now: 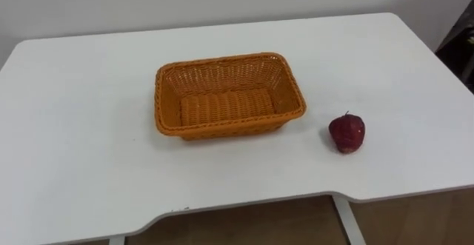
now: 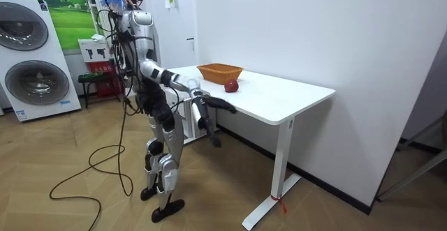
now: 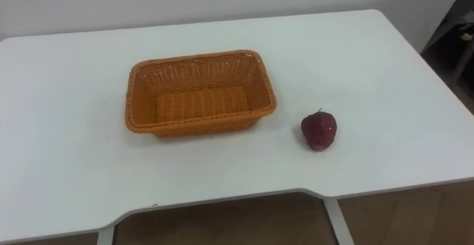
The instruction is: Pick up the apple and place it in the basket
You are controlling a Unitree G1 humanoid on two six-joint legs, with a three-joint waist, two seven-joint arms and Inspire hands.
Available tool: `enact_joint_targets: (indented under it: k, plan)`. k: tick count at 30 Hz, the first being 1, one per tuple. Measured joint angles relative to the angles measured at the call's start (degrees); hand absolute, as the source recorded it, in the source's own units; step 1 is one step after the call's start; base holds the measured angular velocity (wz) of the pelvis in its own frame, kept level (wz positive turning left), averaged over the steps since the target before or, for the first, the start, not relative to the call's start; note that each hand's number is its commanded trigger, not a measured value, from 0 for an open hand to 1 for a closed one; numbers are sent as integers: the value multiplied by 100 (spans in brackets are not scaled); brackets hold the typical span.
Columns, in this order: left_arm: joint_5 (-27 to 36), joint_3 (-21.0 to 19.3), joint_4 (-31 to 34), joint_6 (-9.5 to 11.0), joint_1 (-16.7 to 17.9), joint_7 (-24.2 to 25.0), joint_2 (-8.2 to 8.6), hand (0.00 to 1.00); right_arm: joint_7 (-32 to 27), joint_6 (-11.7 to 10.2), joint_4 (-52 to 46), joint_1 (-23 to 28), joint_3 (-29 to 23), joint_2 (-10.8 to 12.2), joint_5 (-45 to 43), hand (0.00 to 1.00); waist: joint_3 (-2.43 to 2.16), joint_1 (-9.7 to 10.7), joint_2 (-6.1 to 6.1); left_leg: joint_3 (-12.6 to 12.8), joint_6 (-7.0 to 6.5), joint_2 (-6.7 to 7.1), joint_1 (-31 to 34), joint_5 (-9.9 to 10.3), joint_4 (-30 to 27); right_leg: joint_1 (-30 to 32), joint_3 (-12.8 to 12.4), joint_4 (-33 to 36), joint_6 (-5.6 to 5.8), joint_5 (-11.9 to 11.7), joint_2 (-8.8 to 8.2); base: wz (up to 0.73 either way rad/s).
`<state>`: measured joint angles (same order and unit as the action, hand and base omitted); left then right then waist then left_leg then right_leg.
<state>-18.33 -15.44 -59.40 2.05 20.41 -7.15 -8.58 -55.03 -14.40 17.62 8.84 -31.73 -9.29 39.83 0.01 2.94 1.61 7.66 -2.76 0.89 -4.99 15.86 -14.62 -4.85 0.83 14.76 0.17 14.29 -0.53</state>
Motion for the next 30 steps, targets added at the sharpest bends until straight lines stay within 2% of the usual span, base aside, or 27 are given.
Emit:
enact_joint_targets:
  k: [2, 5, 11, 15, 19, 20, 22, 30]
  plan:
    - [-3, 115, 2, 7, -18, 5, -19, 0, -111, -57, -217, -25, 275, -130, -866, 0, 9, -39, 11, -28, 1, 1, 25, 0, -16, 27, 57, -9, -1, -1, -7, 12]
    - [-3, 137, 0, 7, -16, 5, -19, 0, -52, -55, -388, -33, 539, -245, -1596, 0, 12, -113, 24, -42, 5, -5, 29, -3, -18, 25, 99, -11, -1, -1, -9, 7]
    - [-3, 316, -1, 7, -26, 5, -22, 0, 339, -54, -558, -22, 1021, -253, -2460, 0, 8, -170, 61, -43, 6, -5, 32, -2, 2, -10, 97, -97, -8, -5, -4, 0]
    - [-1, 376, -1, 43, -83, 55, -56, 0, 712, -54, -562, -20, 1315, -285, -2648, 0, 13, -184, 86, -42, 6, -5, 39, -2, -5, -21, 95, -109, -8, -15, -2, 0]
    - [-1, 516, 1, 149, -107, 56, -117, 0, 1101, -55, -561, -12, 1783, -406, -2707, 0, -2, -204, 43, -31, 6, -9, 19, -3, 13, -31, 78, -114, -10, -16, 1, 0]
    - [-5, 516, 1, 176, -112, 55, -133, 0, 1194, -54, -561, 29, 1886, -412, -2806, 0, 20, -216, 78, -30, 8, -13, -5, -3, 36, -32, 80, -126, -11, -16, 2, 0]
    - [-6, 515, 1, 178, -111, 56, -144, 0, 1326, -54, -563, 59, 2054, -411, -3069, 0, 37, -272, 60, -14, 17, -17, -78, -9, 105, -65, 78, -136, -11, -17, 4, -4]
    - [-1, 712, 39, 178, -114, 57, -190, 0, 1961, -52, -572, 81, 2548, -439, -3156, 0, 36, -371, 56, -34, 17, -15, -167, -9, 113, -215, 128, -223, -16, -39, -5, 1]
